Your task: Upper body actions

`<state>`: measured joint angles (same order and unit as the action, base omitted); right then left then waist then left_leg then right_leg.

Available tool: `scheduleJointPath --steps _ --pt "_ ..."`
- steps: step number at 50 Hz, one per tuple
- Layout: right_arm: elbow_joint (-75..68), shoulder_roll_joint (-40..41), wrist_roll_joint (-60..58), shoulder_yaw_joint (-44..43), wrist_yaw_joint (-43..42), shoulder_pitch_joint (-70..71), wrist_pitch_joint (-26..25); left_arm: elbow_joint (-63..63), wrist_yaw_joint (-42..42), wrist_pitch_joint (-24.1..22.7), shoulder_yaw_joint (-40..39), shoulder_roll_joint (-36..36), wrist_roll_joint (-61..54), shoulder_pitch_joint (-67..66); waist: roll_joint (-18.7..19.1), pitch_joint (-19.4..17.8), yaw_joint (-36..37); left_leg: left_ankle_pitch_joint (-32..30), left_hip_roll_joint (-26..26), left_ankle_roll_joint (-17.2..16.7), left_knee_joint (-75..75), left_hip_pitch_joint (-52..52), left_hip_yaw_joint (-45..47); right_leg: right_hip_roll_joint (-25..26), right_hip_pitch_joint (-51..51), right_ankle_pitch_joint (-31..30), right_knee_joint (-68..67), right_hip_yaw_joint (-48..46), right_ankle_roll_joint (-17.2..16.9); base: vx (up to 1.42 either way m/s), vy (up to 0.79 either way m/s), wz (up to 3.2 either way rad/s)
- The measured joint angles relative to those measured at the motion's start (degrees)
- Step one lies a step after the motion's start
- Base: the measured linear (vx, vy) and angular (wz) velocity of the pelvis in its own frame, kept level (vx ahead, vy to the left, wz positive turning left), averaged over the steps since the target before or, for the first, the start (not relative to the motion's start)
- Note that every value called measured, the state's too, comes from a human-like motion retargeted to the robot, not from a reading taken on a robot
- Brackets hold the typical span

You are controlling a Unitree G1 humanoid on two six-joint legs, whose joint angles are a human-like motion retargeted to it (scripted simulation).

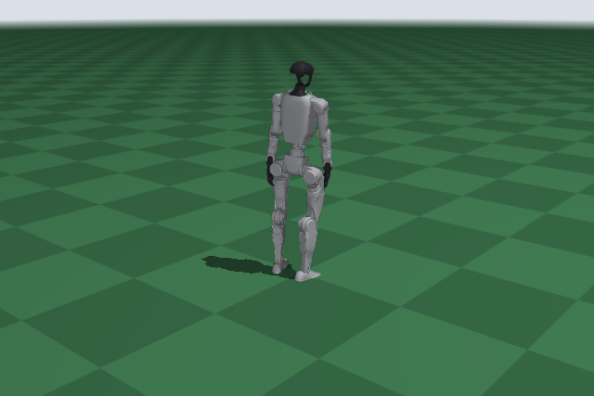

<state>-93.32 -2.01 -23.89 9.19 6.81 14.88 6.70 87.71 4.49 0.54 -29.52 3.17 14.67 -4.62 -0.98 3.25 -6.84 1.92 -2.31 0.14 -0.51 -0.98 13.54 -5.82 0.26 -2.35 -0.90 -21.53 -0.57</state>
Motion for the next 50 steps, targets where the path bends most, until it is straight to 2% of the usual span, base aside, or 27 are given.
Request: scheduleJointPath --steps 5,8,15,19,23,27,30,34,38,41,45,50 --pt "13.47 4.52 3.17 4.36 6.91 5.8 3.93 9.09 -0.36 2.6 -5.03 1.96 -0.19 -12.05 0.64 0.02 -0.62 0.45 0.45 -0.28 -0.37 0.82 1.94 0.43 -0.87 -0.17 -0.42 2.32 0.16 0.01 0.01 -0.33" --pt "18.1 5.98 4.98 5.81 8.72 8.37 6.5 9.69 -0.83 4.63 -7.5 1.58 -1.36 -19.0 0.69 0.01 -1.29 0.54 0.62 -0.39 -0.47 1.05 2.27 0.63 -1.03 -0.14 -0.55 3.12 0.13 0.01 0.0 -0.06" --pt "19.43 4.0 1.83 6.95 7.15 5.7 9.06 9.69 -0.47 3.98 -11.07 0.78 -7.06 -20.23 0.68 0.44 -1.82 0.48 0.43 -0.37 -0.35 0.69 1.45 0.53 -0.86 0.13 -0.54 2.85 -0.08 0.01 0.0 0.09" --pt "12.99 1.43 -1.7 1.64 2.41 -0.72 7.43 9.69 -2.05 4.53 -5.44 2.24 -9.52 -10.8 -0.02 0.22 -1.49 0.06 -0.09 -0.17 -0.06 0.13 -0.41 0.2 0.2 0.49 -0.25 0.77 -0.24 0.0 -0.02 0.42" --pt "1.43 -1.55 -2.8 -6.2 -2.14 -6.02 3.86 9.69 -1.18 4.48 2.01 3.17 -6.19 1.41 -0.85 0.22 -1.25 -0.29 -0.58 0.08 0.38 -0.47 -2.36 -0.03 1.57 0.7 0.41 -1.98 -0.43 0.0 -0.04 0.45" --pt "-4.08 -6.12 -0.39 -14.09 -6.35 -16.05 -3.04 4.69 3.65 3.6 8.98 2.21 0.47 14.62 -1.54 0.19 -0.54 -0.59 -0.94 0.28 0.68 -0.92 -3.67 -0.12 2.88 0.86 1.13 -4.36 -0.6 0.03 -0.02 0.3" --pt "-4.08 -8.31 2.28 -18.24 -9.58 -23.47 -4.72 -2.55 5.62 0.78 12.11 -0.17 1.0 19.96 -1.77 0.03 0.21 -0.67 -0.98 0.31 0.87 -1.18 -3.78 -0.21 3.2 0.91 1.28 -5.0 -0.7 0.0 0.0 0.0" --pt "-4.08 -10.32 3.94 -22.02 -13.55 -31.14 -4.55 -13.3 7.12 -5.27 15.32 -2.34 -1.3 24.55 -2.09 -0.88 0.55 -0.61 -0.82 0.15 1.19 -0.94 -3.49 -0.32 3.75 0.89 1.3 -5.35 -0.74 0.0 0.0 0.0" --pt "-4.08 -11.47 4.44 -22.45 -16.32 -34.18 -6.34 -19.81 5.68 -9.67 17.47 -2.13 -1.26 25.1 -1.84 -1.03 0.89 -0.49 -0.52 0.1 1.25 -0.74 -2.86 -0.18 3.8 0.83 1.29 -5.17 -0.68 0.0 0.0 0.0" --pt "-4.08 -11.34 5.66 -20.84 -17.1 -33.14 -7.52 -19.61 3.95 -10.41 17.86 -1.82 -0.61 23.65 -1.58 -1.0 1.41 -0.42 -0.41 0.13 1.23 -0.68 -2.65 -0.1 3.68 0.81 1.21 -4.98 -0.67 0.0 0.0 0.0" --pt "-4.08 -9.46 5.28 -16.18 -16.07 -26.99 -7.56 -13.37 4.47 -9.04 15.88 -1.3 0.49 19.93 -1.33 -1.06 1.9 -0.43 -0.42 0.16 1.16 -0.64 -2.77 -0.04 3.51 0.8 1.11 -4.67 -0.61 0.0 0.0 0.0" --pt "-4.08 -5.61 0.9 -8.89 -8.76 -14.36 -4.9 0.17 2.86 -4.28 9.23 0.96 2.93 12.32 -0.9 -0.56 1.69 -0.48 -0.56 0.29 0.79 -0.4 -2.78 0.08 3.1 0.75 0.96 -3.98 -0.47 0.0 0.0 0.0"
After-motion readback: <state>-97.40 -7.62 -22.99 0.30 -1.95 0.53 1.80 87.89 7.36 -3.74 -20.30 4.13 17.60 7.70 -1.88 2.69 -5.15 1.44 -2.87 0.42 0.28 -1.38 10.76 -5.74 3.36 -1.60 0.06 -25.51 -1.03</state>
